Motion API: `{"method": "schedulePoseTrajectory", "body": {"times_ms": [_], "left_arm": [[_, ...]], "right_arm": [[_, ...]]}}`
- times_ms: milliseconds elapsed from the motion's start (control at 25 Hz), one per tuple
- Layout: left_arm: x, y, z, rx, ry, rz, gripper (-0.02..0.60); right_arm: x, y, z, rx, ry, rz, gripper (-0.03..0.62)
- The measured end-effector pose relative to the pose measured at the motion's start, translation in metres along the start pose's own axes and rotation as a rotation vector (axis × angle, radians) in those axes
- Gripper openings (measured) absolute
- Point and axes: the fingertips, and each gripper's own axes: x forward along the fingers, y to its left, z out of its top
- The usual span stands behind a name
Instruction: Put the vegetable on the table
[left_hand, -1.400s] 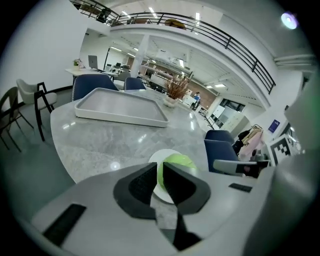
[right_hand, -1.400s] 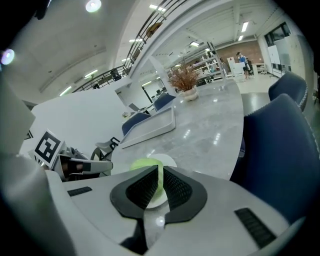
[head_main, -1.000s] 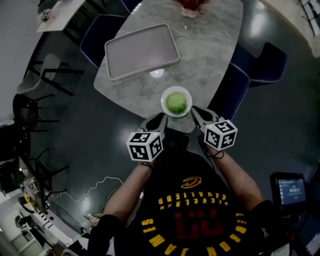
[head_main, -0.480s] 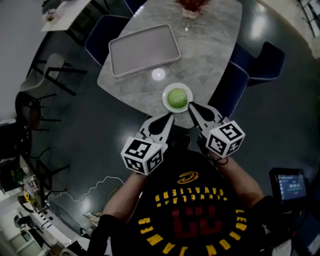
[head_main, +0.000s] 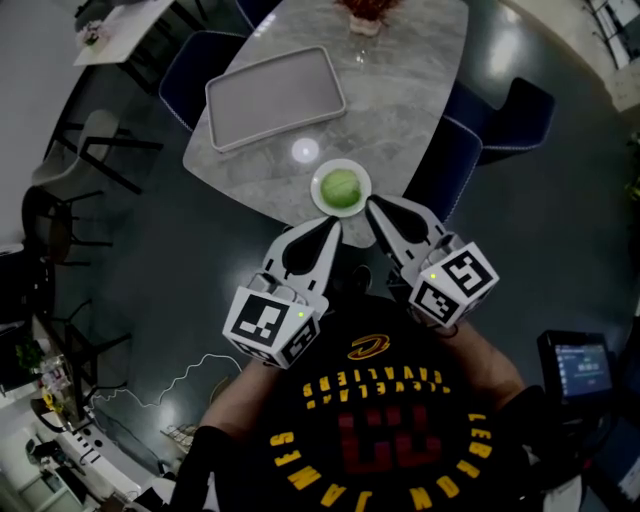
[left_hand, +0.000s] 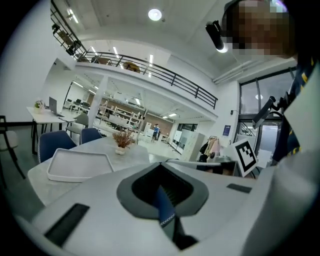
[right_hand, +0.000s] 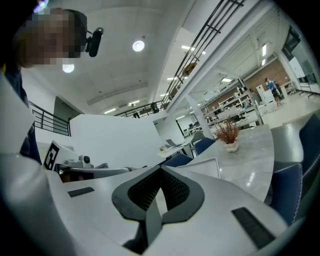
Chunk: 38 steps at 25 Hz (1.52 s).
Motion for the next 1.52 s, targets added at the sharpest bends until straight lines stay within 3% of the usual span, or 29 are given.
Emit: {"method": "schedulePoseTrajectory", "body": {"times_ms": [440, 880, 1080, 1320, 1520], "left_arm": [[-0.009, -0.013, -0.002, 0.110, -0.006, 0.035, 0.000], [-0.006, -0.018, 0.003, 0.190, -0.030, 0.033, 0.000], [0.003, -0.016, 0.003, 0.187, -0.024, 0.017, 0.000], [0.019, 0.025, 0.005, 0.168, 0.002, 0.067, 0.000], [0.055, 0.063, 0.002, 0.148, 0.050, 0.040, 0.000]], "right_arm": [[-0.018, 0.033, 0.016, -0.147, -0.097, 0.034, 0.005], [-0.018, 0.033, 0.021, -0.217, -0.126, 0.027, 0.005], [-0.015, 0.026, 0.018, -0.261, -0.124, 0.016, 0.005], [0.027, 0.014, 0.017, -0.236, -0.101, 0.062, 0.005], [0.066, -0.023, 0.016, -0.204, -0.116, 0.019, 0.005]]}}
